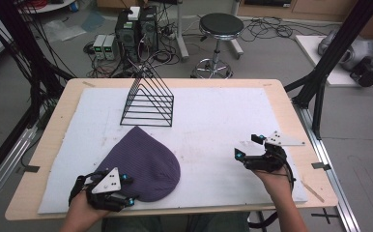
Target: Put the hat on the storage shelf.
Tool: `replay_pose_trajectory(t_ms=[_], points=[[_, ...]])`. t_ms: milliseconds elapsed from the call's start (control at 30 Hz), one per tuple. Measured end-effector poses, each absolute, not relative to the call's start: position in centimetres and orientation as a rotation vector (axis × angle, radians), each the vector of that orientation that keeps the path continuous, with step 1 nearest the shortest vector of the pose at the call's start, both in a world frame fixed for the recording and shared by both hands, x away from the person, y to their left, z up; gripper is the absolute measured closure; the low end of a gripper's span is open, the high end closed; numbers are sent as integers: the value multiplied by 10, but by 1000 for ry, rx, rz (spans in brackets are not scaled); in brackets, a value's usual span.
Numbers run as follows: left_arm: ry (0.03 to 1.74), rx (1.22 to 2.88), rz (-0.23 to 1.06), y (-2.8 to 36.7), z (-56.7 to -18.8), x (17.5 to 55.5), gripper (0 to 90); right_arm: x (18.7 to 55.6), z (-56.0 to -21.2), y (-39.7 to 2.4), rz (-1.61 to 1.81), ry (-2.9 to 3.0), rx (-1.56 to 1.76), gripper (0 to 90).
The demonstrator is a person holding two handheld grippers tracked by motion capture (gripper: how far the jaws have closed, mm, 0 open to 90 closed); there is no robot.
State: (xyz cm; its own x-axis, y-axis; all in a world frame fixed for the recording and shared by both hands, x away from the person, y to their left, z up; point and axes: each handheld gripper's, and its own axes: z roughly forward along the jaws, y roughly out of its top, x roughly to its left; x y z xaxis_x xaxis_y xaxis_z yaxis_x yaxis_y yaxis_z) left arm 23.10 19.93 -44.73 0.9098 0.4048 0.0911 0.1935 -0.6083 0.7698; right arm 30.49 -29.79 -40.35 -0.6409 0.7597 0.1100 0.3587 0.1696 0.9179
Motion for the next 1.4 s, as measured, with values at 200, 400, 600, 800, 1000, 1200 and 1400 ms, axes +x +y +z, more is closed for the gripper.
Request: replay_pose_trajectory(t_ms=[200,400,600,800,1000,1200,1400], points=[[465,2239,387,197,-445,231,761,306,-406,-297,1458,2092,1065,73],[471,2178,359,200,-439,233,794,305,-407,-297,1462,2092,1067,73],[470,2064,345,203,-418,237,795,305,-407,-298,1472,2089,1078,73],[470,1951,310,204,-389,246,795,306,-408,-296,1478,2107,1056,73],[478,1882,274,203,-362,258,795,304,-406,-290,1493,2133,1006,72],[474,1791,235,198,-332,267,795,304,-407,-281,1495,2165,966,72],[478,1763,217,181,-302,280,795,303,-407,-267,1518,2205,904,72]])
